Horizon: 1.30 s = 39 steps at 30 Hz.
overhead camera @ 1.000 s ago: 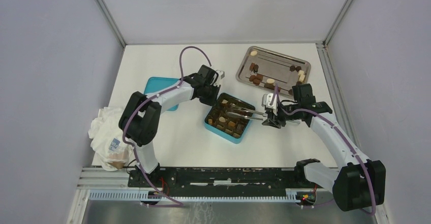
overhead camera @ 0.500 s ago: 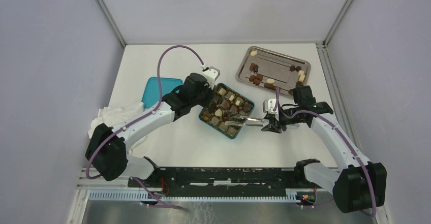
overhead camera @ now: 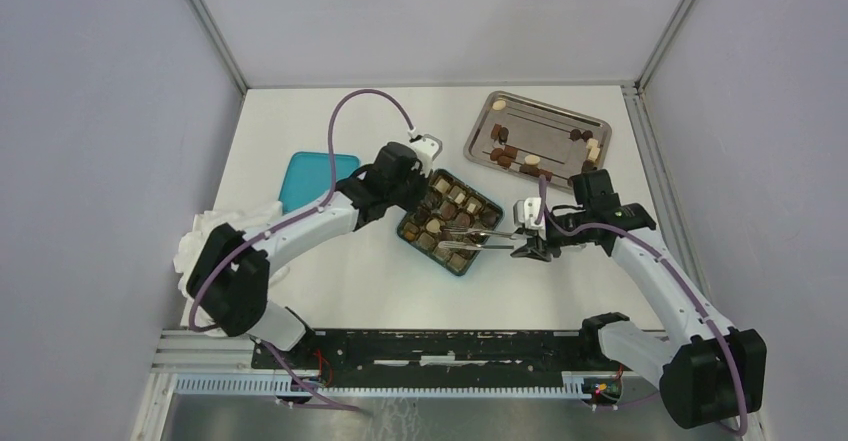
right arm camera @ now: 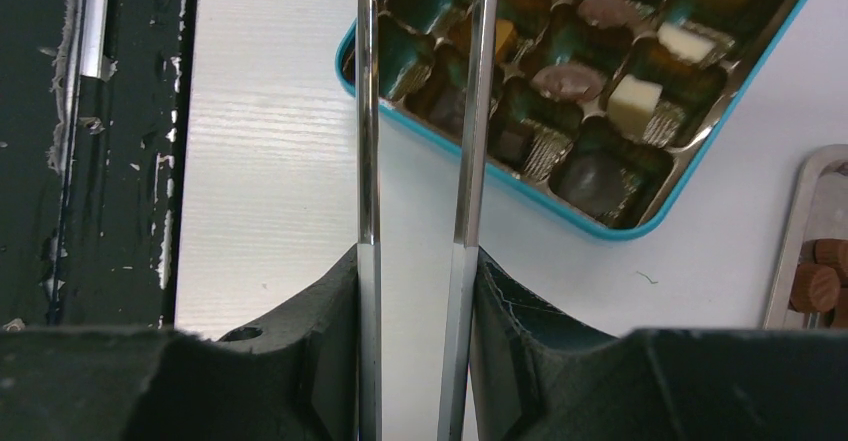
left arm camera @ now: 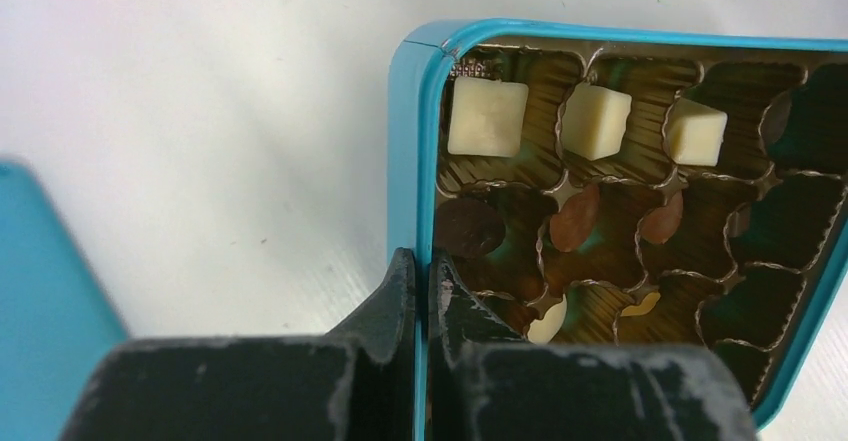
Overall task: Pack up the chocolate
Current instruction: Place the fake chocolate in the packing box.
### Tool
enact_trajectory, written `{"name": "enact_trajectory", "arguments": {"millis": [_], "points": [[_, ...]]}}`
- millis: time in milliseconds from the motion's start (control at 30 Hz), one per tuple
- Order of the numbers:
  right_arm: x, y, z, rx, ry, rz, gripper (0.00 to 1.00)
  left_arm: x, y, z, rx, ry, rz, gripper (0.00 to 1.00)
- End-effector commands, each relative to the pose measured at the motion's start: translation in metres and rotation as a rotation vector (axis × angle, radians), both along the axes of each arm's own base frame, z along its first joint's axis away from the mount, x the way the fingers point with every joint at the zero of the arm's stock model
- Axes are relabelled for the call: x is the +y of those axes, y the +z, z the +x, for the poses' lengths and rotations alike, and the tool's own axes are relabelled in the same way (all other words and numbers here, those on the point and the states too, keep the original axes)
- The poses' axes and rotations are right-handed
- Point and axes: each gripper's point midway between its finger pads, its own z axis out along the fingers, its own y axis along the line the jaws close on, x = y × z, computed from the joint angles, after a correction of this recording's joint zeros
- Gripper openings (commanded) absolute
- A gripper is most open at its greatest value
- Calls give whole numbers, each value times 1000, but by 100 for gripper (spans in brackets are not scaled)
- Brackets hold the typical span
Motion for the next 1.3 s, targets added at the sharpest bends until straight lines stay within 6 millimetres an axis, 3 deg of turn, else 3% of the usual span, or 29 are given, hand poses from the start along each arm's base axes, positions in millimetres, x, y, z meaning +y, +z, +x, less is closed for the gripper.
{"name": "enact_trajectory", "arguments": {"millis": [0,400,733,1000,1267], "points": [[5,7,18,-78,-40,-6,0,-37,8,8,70,-68,-114,2],[14,-27,24,-35,-63,-142,1,-45,-43,3,327,-77,-114,3],[18,-40,26,-2,-71,-194,3,-45,-55,2,375,-65,-94,23],[19,-47,22,21,-59,-219,5,-35,-40,9,314,-19,-82,42],[20,-50,18,35,-40,-224,8,-9,13,21,114,44,-82,49]]}}
